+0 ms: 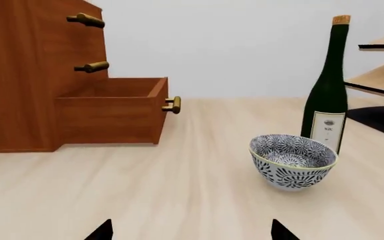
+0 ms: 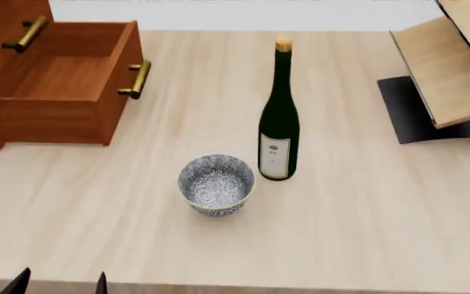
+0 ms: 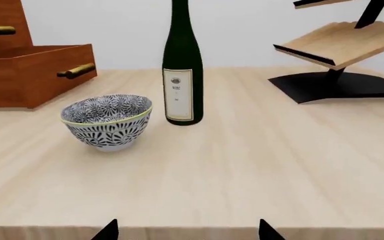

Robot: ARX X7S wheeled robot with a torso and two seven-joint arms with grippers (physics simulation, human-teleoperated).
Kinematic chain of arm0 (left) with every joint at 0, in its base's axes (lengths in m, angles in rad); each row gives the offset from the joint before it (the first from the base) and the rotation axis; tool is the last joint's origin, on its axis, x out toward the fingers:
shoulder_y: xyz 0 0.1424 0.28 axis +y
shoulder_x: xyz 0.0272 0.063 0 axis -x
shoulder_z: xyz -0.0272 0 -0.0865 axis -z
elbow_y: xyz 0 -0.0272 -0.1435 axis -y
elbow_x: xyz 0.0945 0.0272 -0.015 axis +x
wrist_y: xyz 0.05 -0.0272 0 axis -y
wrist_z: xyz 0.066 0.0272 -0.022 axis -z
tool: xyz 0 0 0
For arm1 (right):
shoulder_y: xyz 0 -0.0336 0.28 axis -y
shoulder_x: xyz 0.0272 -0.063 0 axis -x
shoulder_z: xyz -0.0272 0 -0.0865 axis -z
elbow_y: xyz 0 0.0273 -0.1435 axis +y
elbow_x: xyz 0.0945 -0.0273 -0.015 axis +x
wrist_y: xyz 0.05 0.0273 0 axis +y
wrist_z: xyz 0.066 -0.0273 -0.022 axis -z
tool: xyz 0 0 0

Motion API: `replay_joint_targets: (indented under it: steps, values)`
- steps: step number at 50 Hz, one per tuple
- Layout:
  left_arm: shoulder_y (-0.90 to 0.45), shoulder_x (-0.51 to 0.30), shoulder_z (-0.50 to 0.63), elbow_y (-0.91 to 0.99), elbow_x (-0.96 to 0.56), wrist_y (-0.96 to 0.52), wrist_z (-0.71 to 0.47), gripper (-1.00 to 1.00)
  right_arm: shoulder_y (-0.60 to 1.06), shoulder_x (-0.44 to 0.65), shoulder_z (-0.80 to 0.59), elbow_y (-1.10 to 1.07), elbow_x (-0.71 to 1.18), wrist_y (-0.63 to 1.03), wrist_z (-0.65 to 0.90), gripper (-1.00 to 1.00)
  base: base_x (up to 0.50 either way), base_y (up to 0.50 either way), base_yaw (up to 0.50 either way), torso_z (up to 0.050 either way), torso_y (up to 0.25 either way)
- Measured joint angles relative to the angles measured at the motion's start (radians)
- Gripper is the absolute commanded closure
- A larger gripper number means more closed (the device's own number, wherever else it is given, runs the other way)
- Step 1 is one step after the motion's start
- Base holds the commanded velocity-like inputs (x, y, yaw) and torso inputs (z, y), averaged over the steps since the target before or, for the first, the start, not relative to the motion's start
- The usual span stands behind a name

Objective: Close the bottom drawer of the cabinet and open the top drawer.

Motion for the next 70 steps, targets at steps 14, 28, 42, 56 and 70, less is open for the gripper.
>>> replay_joint_targets:
  steps: [14, 28, 42, 56, 70]
  values:
    - [0.003, -0.023, 0.021, 0.040, -0.032, 0.004, -0.020, -1.00, 0.003, 0.021, -0.030, 0.001, 0.024, -0.007, 0.026, -1.00, 0.00, 0.00, 0.00, 0.050, 0.000]
    - [0.007, -0.044, 0.041, 0.063, -0.050, 0.010, -0.038, -1.00, 0.003, 0.037, -0.054, -0.005, 0.039, -0.011, 0.047, -1.00, 0.00, 0.00, 0.00, 0.050, 0.000]
    - [0.000, -0.065, 0.056, 0.113, -0.063, -0.015, -0.062, -1.00, 0.010, 0.054, -0.069, -0.025, 0.055, 0.002, 0.070, -1.00, 0.00, 0.00, 0.00, 0.050, 0.000]
    - [-0.080, -0.108, 0.048, 0.298, -0.110, -0.164, -0.074, -1.00, 0.037, 0.086, -0.062, -0.116, 0.073, 0.075, 0.104, -1.00, 0.00, 0.00, 0.00, 0.042, 0.000]
    - [-0.247, -0.164, 0.009, 0.493, -0.203, -0.366, -0.072, -1.00, 0.090, 0.120, -0.036, -0.236, 0.105, 0.207, 0.142, -1.00, 0.00, 0.00, 0.00, 0.000, 0.000]
